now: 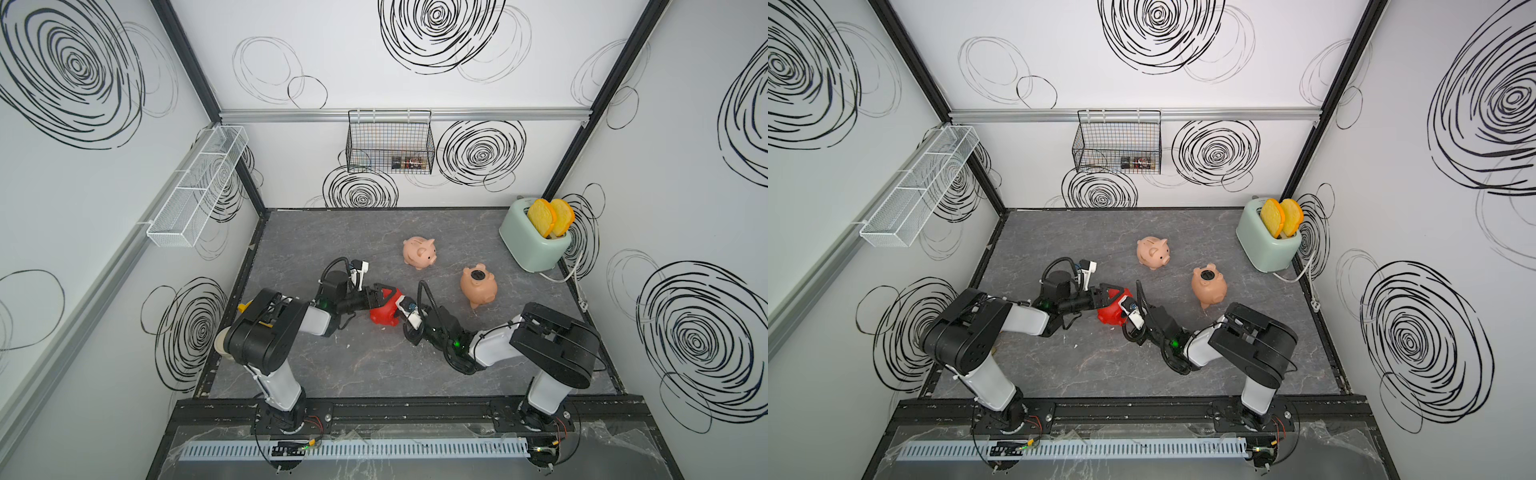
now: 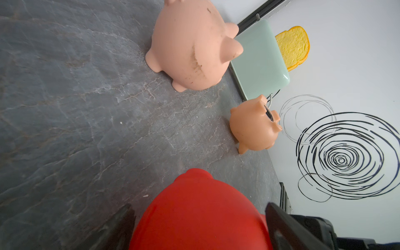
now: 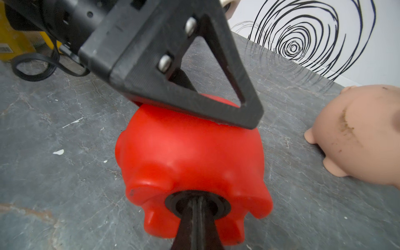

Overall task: Open piggy banks
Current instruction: Open the lid on the piggy bank.

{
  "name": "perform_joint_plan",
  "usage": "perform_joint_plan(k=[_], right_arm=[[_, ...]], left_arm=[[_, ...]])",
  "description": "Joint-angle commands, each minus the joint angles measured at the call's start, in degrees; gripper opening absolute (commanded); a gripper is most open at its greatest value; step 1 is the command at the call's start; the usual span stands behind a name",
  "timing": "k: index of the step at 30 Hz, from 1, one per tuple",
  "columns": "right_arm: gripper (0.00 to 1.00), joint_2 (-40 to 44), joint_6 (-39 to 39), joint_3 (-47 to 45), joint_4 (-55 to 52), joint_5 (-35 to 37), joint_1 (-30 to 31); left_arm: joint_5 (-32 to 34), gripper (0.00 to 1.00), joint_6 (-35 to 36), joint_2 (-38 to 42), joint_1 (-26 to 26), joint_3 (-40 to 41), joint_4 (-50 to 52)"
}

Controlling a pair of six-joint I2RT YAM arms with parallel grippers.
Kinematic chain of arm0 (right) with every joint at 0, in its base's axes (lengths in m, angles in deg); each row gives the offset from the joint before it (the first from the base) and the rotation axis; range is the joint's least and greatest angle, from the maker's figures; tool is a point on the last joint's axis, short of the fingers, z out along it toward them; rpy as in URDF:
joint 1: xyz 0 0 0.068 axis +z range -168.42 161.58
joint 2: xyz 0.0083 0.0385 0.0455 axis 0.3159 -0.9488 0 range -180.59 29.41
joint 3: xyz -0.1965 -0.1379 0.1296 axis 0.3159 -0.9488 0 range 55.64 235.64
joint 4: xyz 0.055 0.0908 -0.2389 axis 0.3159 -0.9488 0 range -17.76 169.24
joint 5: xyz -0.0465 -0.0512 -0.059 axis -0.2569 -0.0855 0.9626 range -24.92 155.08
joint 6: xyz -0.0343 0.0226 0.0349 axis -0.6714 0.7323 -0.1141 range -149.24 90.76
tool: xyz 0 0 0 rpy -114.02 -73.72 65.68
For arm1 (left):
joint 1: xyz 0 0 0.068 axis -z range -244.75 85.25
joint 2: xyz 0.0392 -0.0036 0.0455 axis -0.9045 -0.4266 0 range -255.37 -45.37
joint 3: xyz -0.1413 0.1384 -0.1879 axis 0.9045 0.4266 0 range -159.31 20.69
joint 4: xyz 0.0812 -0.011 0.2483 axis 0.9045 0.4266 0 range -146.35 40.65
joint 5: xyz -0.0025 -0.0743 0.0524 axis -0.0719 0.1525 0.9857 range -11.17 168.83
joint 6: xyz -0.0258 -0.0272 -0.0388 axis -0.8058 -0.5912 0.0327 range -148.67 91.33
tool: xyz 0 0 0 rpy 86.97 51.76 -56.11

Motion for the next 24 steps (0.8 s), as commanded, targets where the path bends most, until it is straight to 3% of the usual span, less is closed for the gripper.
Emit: perform_joint_plan(k=[1,4,9,17,24], right_arm=[[0.00,1.88,2.29,-0.21,1.96,-0.42,0.53],[0.00,1.88,2.64,-0.05,1.43,-0.22,0.60],[0.00,2.06,3.18,0.23,0.70,0.37,0.71],[0.00,2.47,4.18,0.18,0.15,2.09,1.24],[0.00,2.04,5.26,0.12,0.75,2.97,3.00]], left_arm=[[-1.05,0.96,-1.37,-0.88,-0.10,2.72,1.19],[-4.58,0.96,-5.55,1.18,-0.82,5.78,-8.63],[-4.90,0.96,-7.33,4.00,-1.75,8.32,-13.04],[-3.57,0.96,-8.70,5.52,-3.43,10.52,-14.11],[1.73,0.96,-5.83,12.27,-4.19,12.55,-7.73]])
